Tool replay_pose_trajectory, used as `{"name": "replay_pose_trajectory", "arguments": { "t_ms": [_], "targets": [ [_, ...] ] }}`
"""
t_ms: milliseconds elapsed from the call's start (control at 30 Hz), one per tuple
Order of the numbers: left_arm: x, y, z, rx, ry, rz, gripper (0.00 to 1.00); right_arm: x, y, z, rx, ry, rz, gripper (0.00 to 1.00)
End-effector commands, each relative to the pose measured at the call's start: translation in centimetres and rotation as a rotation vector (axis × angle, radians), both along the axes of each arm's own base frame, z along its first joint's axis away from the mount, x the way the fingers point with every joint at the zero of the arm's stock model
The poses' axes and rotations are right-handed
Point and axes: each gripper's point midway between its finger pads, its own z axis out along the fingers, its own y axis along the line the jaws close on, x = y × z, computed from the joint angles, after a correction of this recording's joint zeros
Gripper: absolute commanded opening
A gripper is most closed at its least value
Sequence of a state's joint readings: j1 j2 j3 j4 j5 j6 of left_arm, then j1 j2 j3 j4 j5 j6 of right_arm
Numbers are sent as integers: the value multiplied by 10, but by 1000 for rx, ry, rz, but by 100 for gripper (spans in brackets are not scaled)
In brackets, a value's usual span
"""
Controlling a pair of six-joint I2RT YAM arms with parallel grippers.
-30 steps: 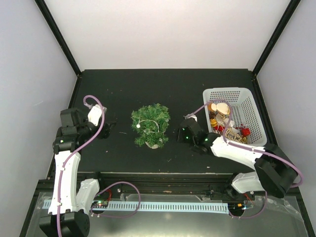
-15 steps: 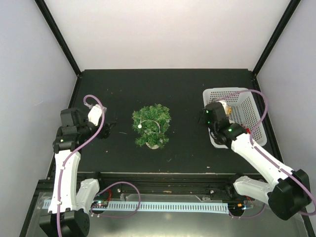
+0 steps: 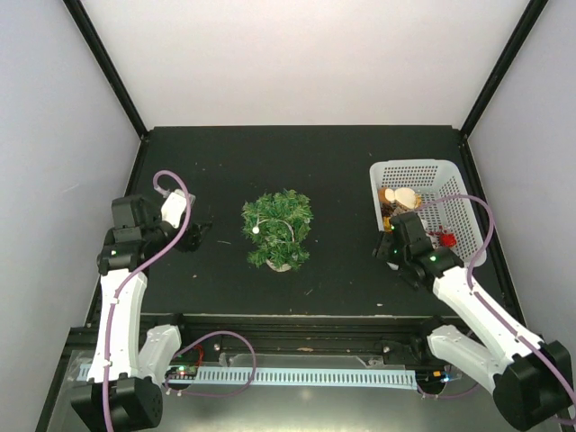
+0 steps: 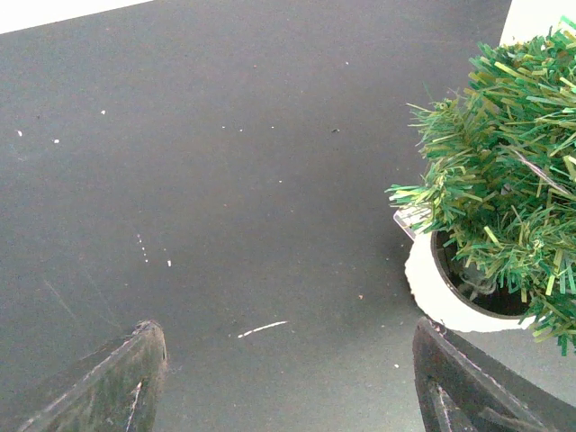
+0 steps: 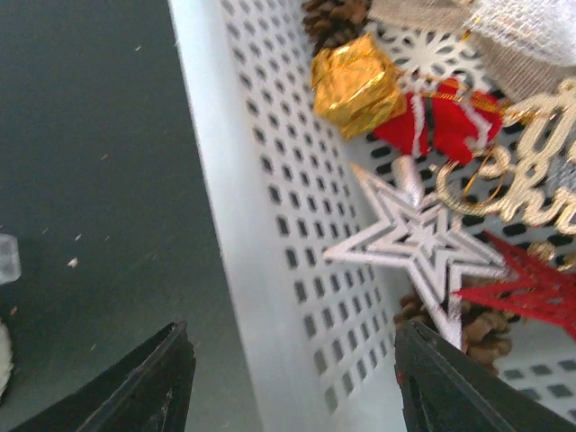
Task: Decorate the small christmas tree
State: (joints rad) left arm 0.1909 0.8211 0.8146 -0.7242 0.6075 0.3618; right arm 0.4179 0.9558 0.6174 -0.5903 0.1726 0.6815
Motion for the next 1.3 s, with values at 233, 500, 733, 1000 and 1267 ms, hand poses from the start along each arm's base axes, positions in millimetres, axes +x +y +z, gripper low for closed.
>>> {"name": "replay_pose_trajectory", "arguments": {
  "t_ms": [233,500,733,1000,1267],
  "targets": [
    [5,0,0,-34,1,-16,76,-34,46,-2,250,62,197,64],
    [5,-1,-1,-35,2,-19,76,-34,101,15,402,53,296,64],
    [5,0,-3,-35,9,-21,76,-36,144,34,467,48,363,64],
    [6,0,-4,-35,10,-22,76,-18,77,51,143,-52,194,63],
    [7,0,-6,-36,18,-21,76,-26,42,17,47,78,156,61]
  ]
}}
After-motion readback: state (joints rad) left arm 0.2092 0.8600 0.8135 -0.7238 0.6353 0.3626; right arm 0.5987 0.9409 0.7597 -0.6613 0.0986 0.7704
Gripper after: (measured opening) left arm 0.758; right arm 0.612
